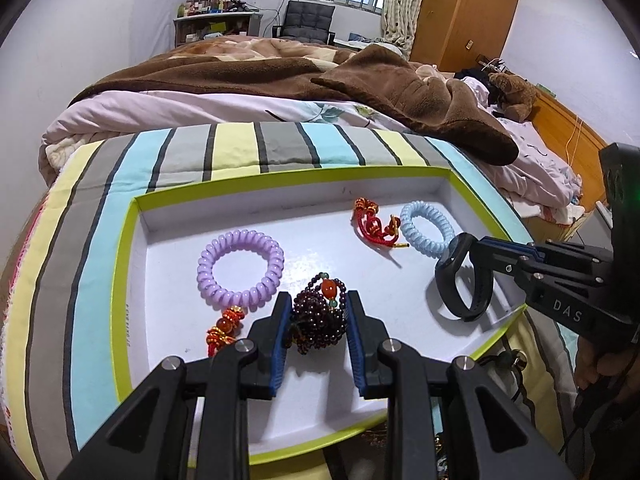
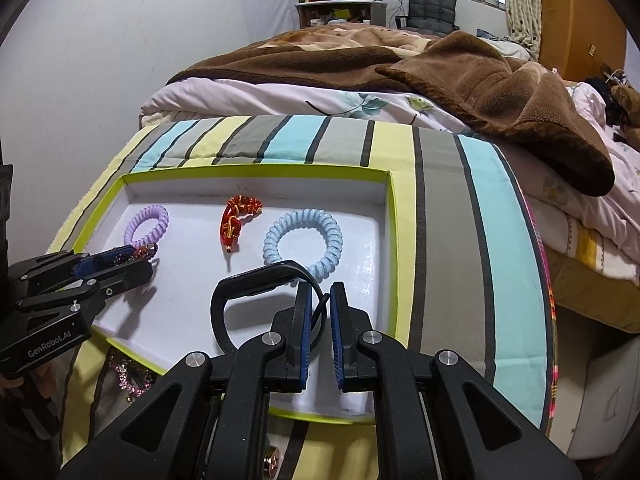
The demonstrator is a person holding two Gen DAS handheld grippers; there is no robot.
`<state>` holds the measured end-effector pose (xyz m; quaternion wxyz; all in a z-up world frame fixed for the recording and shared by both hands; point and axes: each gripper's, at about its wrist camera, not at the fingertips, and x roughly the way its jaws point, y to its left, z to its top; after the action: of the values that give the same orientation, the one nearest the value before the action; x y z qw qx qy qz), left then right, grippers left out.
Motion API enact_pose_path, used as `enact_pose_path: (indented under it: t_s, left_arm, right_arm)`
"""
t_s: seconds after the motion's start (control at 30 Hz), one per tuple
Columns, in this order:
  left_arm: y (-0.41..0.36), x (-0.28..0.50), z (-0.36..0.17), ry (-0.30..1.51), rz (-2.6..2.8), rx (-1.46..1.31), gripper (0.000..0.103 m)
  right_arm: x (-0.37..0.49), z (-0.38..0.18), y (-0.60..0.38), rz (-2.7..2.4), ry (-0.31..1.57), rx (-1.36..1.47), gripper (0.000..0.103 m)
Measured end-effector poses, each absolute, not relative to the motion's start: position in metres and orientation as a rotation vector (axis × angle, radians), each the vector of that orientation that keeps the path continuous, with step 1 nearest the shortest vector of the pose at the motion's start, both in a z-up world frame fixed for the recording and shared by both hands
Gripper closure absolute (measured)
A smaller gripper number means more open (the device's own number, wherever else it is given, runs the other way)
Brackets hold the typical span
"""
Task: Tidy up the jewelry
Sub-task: 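Carry the brooch and headband over the green box with both grippers, then lower both pieces into the box and open both grippers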
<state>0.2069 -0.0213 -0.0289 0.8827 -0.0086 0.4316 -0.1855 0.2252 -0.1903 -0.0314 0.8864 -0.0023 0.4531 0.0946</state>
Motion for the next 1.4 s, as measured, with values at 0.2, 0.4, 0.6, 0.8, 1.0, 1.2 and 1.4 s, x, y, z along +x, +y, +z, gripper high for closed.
enact_pose_path:
  t_s: [0.2, 0.4, 0.6, 0.8, 1.0, 1.2, 1.4]
  left_arm:
    - [-0.022, 0.206, -0.030, 0.900, -0.381, -0.012, 0.075]
    - [-0.022, 0.206, -0.030, 0.900, -0.378, -0.017, 0.075]
    - [-0.022, 0.207, -0.030, 0.901, -0.381, -0.020, 0.075]
    - [-0.021, 0.206, -0.031, 0.903, -0.385, -0.034, 0.071]
    - [-0.022, 0.206, -0.031, 0.903, -0.384, -0.039, 0.066]
    - [-0.020, 0.201, -0.026, 0.881, -0.400, -0.059, 0.062]
    - [-0.016, 0.191, -0.015, 0.856, -0.407, -0.076, 0.056]
  right_arm:
    - [0.227, -0.035, -0.190, 0.199, 0.953, -0.008, 0.094]
    - [0.227, -0.036, -0.190, 0.203, 0.955, -0.001, 0.094]
    - [0.226, -0.036, -0.190, 0.202, 0.955, 0.008, 0.094]
    - [0.226, -0.036, -0.192, 0.202, 0.955, 0.020, 0.094]
    - [0.228, -0.037, -0.196, 0.201, 0.956, 0.051, 0.093]
    - [0.227, -0.034, -0.198, 0.207, 0.946, 0.075, 0.091]
    - [0.219, -0.026, -0.200, 0.215, 0.918, 0.108, 0.086]
